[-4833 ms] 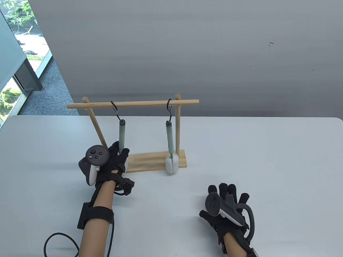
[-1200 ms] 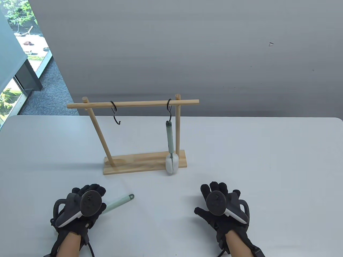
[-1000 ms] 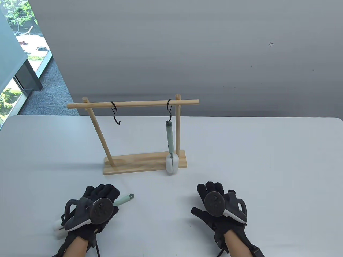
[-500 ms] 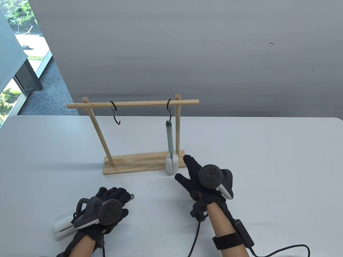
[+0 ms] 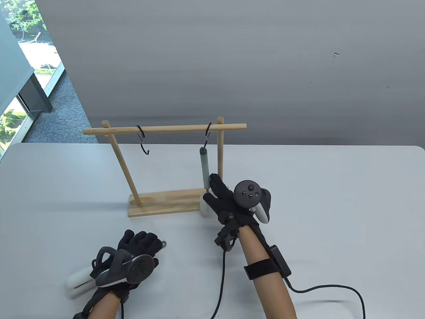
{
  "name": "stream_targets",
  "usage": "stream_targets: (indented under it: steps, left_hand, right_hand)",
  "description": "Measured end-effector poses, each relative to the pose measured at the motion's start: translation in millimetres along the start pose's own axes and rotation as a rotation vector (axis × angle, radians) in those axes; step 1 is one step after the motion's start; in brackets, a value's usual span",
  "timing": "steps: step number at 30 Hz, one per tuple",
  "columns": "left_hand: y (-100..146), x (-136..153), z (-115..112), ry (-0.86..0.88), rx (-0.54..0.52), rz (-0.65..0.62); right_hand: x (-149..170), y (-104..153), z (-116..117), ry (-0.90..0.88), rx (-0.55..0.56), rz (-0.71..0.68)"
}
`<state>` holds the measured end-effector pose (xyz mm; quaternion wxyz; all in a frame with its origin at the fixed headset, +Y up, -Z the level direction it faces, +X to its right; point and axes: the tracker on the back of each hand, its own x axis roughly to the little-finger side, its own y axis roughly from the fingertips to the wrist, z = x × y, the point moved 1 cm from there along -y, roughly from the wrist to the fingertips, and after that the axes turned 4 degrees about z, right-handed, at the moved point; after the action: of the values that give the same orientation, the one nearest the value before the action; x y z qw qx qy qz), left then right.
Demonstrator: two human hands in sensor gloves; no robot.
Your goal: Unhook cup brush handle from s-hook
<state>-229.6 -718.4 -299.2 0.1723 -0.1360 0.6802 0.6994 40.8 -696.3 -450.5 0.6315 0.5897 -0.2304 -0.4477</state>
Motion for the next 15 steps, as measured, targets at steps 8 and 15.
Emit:
stream_targets:
  steps: [8,15]
  left_hand:
    - [-2.6,-1.2,-2.9,0.020,0.014,-0.016]
    - [-5.0,-2.9,-6.0,0.042,0.031,-0.040]
  right_hand:
    - [1.8,-20.1,13.4,-0.006,-0.015,0.054]
    - [7.4,-34.3,28.3,-0.065,-0.011,0.069]
